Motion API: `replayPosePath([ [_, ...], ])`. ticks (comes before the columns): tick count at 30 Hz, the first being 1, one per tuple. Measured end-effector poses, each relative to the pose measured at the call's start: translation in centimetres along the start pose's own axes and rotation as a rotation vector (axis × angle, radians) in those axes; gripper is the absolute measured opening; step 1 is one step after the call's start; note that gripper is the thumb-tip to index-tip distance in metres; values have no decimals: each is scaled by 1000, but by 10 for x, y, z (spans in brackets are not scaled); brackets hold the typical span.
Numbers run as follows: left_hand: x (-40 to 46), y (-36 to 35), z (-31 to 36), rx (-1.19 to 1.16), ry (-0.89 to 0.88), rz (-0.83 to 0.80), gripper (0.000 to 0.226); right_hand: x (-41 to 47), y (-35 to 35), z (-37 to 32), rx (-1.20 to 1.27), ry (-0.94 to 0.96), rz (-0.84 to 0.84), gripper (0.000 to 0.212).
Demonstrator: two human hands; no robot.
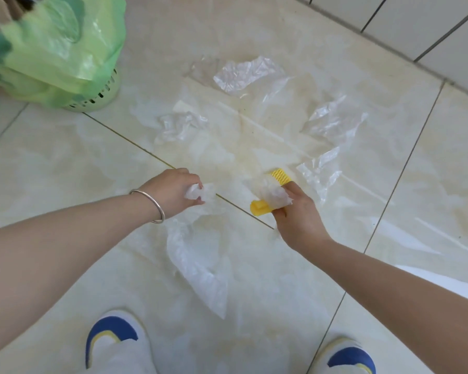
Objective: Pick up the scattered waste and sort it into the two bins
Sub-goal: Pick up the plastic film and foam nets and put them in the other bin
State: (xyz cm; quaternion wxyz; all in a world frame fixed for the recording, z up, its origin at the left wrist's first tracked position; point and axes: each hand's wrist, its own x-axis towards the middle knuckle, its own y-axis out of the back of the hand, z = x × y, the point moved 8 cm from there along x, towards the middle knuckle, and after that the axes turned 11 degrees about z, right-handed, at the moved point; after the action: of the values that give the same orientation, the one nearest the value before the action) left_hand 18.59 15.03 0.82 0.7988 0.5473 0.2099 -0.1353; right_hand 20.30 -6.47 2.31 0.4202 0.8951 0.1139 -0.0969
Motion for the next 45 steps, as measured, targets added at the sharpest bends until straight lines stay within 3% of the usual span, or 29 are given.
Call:
replayPosePath([
  [6, -23, -3, -38, 8, -71, 37, 28, -39, -70, -32, -171, 211, -280, 28],
  [13, -52, -44, -74, 153, 10, 53, 27, -107, -143, -38, -356, 118, -534, 26],
  [17, -65, -63, -91, 136, 189, 48, 29, -117, -165, -29, -563, 170, -472, 47],
  [21, -80, -72, -109, 97, 435, 39, 27, -112, -173, -28, -589, 278, -340, 41],
  [25, -91, -81, -118, -80, 630, 36, 32, -120, -186, -35, -531, 300, -416, 46],
  [29, -89, -82, -116, -145, 653, 67, 33, -122, -198, -38, -464, 313, -441, 77],
  [31, -84, -80, -114, -182, 632, 67, 34, -117, -196, -42, -451, 309, -440, 80],
  [34, -74, -70, -106, -227, 556, 108, 31, -105, -177, -46, -399, 280, -406, 59],
  [37, -69, -53, -98, -332, 511, 196, 20, -93, -166, -44, -249, 149, -443, 55],
  [45, -56, -24, -110, -523, 581, 376, 44, -38, -108, -36, 110, -107, -22, 37],
])
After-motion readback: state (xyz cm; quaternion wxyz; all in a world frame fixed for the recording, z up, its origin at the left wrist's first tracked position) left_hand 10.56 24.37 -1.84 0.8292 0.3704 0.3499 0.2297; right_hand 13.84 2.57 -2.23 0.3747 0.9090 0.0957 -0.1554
